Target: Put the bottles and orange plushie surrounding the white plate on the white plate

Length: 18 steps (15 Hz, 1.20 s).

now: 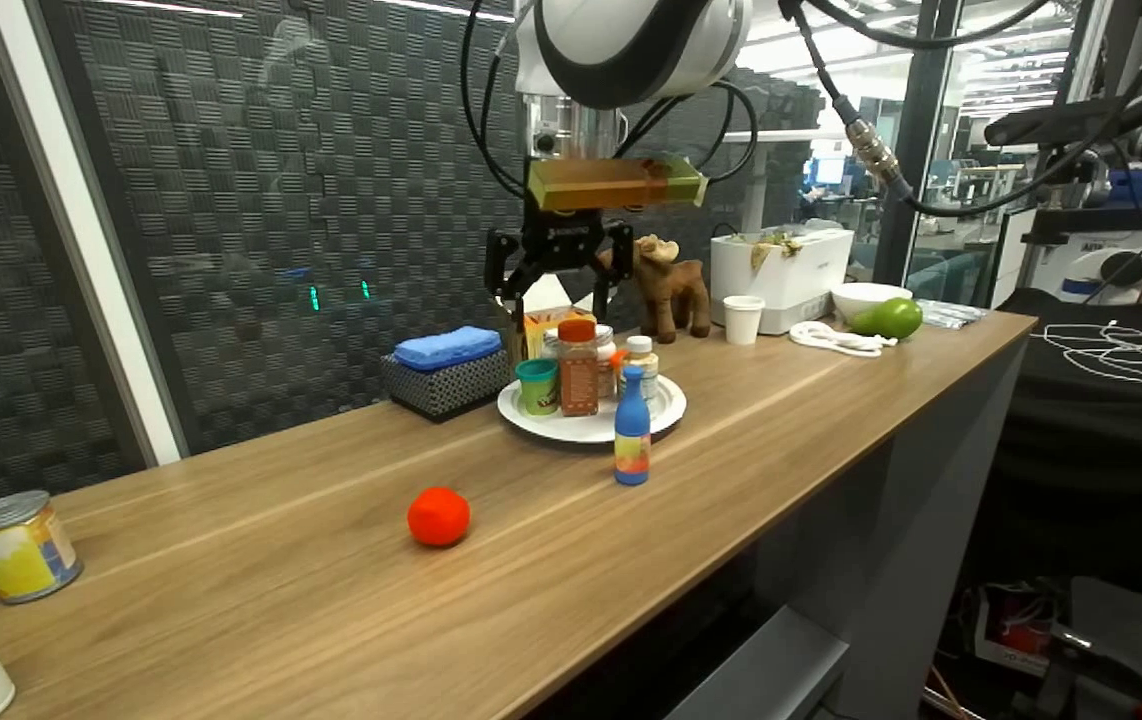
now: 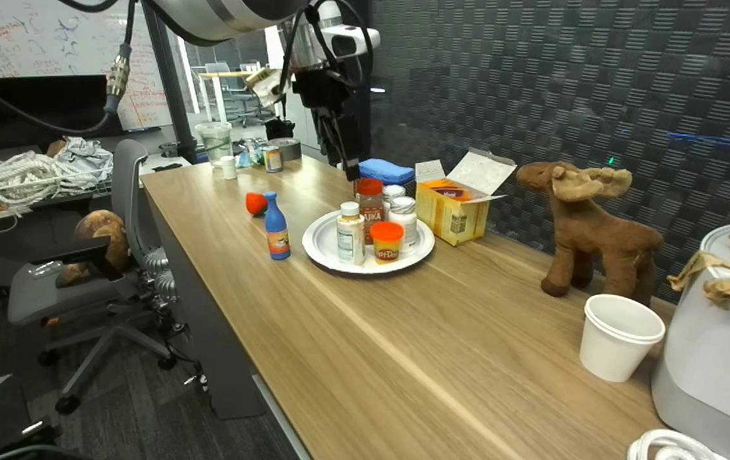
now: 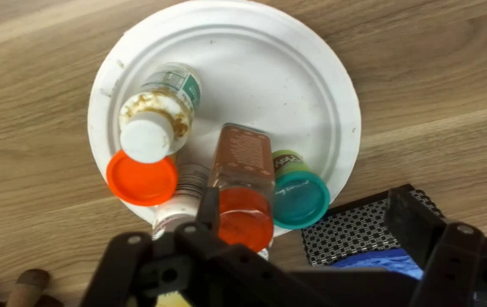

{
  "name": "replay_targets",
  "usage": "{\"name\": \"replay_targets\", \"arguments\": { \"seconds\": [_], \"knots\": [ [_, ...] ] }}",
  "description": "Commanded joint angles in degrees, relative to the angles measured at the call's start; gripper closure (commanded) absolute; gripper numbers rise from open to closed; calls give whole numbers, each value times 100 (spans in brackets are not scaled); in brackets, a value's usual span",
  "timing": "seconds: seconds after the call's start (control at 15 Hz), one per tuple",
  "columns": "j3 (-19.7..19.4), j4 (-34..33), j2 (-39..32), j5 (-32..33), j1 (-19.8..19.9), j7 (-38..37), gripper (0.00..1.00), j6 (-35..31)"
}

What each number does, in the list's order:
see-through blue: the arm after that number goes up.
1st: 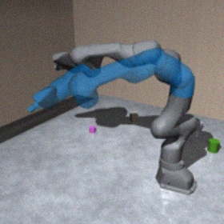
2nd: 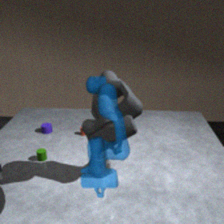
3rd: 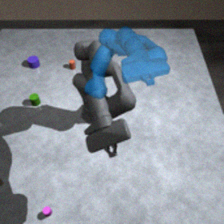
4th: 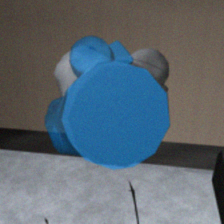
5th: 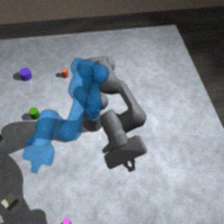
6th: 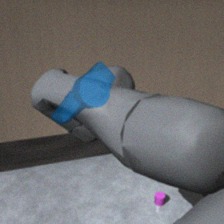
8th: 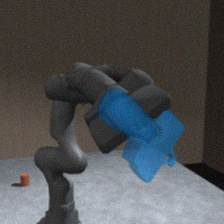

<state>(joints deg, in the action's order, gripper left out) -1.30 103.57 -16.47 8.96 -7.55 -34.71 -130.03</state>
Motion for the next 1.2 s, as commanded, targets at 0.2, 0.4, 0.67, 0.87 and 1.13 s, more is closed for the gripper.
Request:
{"name": "replay_targets", "arguments": {
  "seconds": [0.2,0.4,0.67,0.87,1.13],
  "knots": [
    [308,-16,76,194,-442,34,0,238],
    [468,-114,-190,142,-612,14,0,31],
    [678,-235,-534,-160,-682,376,0,-139],
    [767,-288,-710,-330,-721,693,0,-212],
    [805,-347,-870,-556,-712,1040,0,-80]
  ]
}}
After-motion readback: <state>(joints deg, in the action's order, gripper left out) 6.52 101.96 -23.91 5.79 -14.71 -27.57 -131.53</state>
